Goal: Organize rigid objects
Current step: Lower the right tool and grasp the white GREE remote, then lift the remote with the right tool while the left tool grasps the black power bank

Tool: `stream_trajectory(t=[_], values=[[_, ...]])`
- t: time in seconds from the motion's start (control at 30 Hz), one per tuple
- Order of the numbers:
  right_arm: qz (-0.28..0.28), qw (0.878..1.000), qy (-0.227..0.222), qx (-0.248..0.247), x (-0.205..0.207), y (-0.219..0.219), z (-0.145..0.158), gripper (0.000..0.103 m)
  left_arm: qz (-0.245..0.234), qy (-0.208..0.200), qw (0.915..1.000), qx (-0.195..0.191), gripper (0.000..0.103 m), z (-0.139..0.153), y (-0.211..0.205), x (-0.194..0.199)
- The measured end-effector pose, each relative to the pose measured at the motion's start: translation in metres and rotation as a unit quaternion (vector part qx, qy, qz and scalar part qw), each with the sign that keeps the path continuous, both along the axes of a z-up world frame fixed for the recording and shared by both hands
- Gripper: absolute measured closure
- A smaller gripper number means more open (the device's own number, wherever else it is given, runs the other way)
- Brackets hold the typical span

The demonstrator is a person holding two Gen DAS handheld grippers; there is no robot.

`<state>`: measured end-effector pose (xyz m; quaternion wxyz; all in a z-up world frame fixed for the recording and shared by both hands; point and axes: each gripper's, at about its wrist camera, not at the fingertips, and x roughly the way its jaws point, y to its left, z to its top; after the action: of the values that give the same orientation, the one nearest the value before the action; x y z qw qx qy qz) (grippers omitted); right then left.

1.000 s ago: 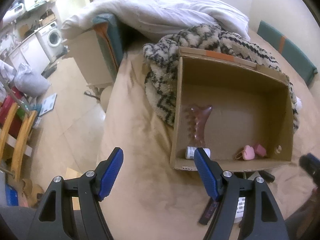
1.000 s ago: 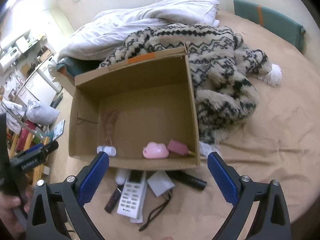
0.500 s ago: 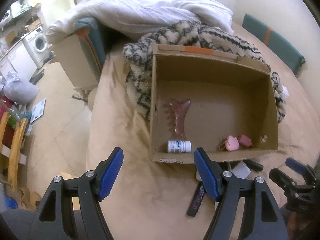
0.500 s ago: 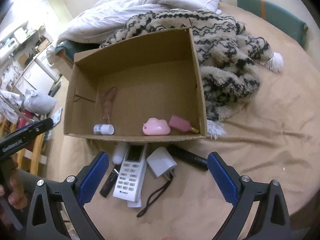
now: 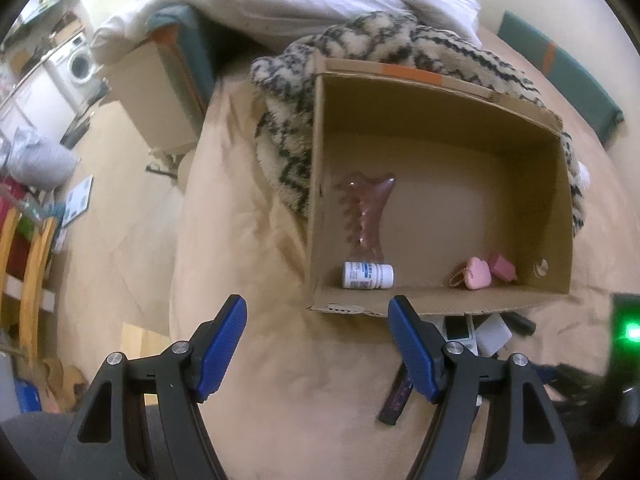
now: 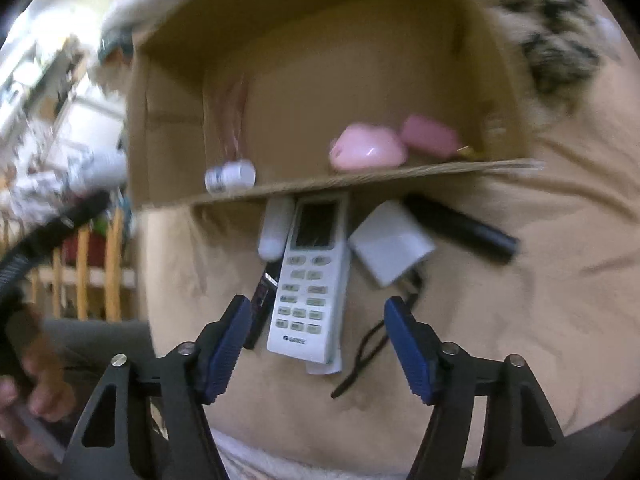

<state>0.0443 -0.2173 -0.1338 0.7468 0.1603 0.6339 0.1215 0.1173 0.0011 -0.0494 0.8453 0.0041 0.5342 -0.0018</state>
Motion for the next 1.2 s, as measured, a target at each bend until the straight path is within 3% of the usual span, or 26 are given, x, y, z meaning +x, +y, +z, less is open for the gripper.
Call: stream_trajectory(t=[0.4,0.5,0.63,0.7,1.2], values=[[0.057,0.988,0.050,-0.135,0.036,0.064,-0.027,0.030,0.007,0.008,0.9999,0.000,0.032,-0.001,0.003,0.001],[0.064,0.984,0.058,-0.159,0.040,0.069,-0.029,0.042,0.001,-0.002,1.0000,0.006,0.032,0.003,0.001,-0.001],[0.064,0.985,0.055,-0.151,0.035,0.065,-0.026,0.046,0.002,-0.001,1.0000,0.003,0.032,0.003,0.003,-0.002],[0.063,0.986,0.049,-0.149,0.031,0.060,-0.021,0.055,0.005,0.004,1.0000,-0.003,0.032,0.002,0.006,-0.001],[0.054,0.995,-0.026,-0.080,-0.038,0.016,0.049,0.056,0.014,0.017,0.9997,-0.007,0.032,-0.004,0.008,-0.001]])
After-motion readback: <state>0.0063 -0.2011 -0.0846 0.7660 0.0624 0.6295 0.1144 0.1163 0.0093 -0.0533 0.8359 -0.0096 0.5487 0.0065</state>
